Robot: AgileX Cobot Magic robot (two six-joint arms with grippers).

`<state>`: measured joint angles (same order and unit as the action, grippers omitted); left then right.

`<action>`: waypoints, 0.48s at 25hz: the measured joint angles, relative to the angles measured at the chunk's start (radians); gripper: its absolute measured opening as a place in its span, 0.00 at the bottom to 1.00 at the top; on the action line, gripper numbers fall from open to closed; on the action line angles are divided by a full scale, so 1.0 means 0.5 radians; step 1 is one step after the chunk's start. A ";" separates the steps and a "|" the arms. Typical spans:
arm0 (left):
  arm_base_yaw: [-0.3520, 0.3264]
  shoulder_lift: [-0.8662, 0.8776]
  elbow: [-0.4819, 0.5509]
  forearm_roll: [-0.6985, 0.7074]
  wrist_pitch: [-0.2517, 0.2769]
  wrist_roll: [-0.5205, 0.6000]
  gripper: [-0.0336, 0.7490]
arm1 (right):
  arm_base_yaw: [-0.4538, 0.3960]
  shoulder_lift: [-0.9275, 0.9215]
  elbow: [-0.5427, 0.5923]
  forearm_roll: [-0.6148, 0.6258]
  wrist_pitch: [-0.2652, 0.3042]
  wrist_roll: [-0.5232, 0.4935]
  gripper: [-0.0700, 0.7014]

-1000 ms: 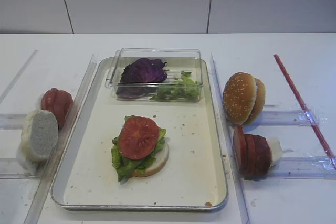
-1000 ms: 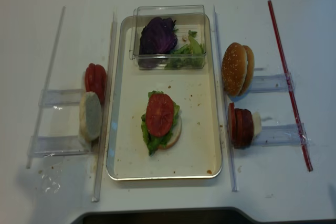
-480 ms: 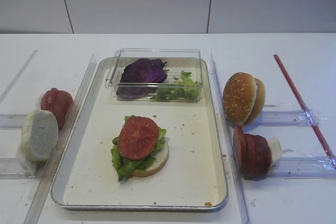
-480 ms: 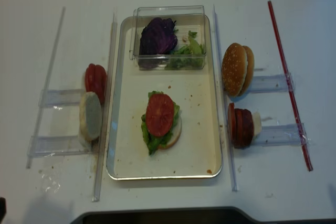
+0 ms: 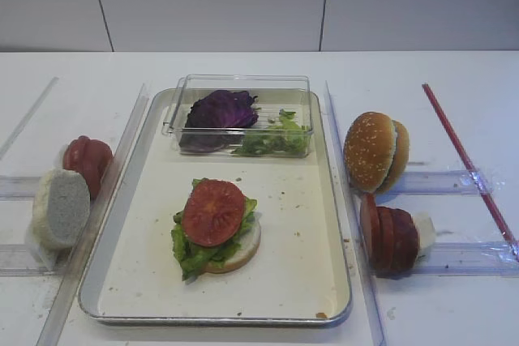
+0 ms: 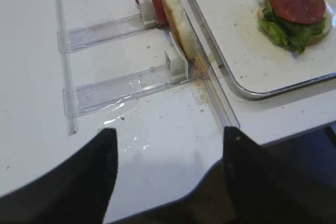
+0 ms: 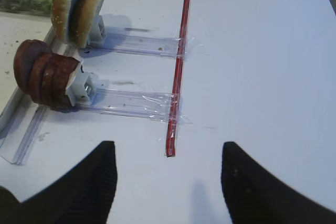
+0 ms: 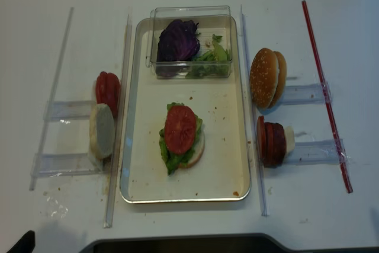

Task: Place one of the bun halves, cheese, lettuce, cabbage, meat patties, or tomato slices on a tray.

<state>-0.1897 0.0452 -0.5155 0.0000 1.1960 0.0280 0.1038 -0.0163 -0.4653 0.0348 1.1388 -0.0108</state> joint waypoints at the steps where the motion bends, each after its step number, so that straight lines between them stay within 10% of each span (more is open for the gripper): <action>1: 0.000 0.000 0.020 0.000 -0.026 0.000 0.56 | 0.000 0.000 0.000 0.000 0.000 0.000 0.68; 12: 0.000 0.000 0.058 -0.017 -0.034 0.066 0.56 | 0.000 0.000 0.000 0.000 0.000 0.000 0.68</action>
<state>-0.1897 0.0452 -0.4865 -0.0086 1.1789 0.0609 0.1038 -0.0163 -0.4653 0.0348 1.1388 -0.0108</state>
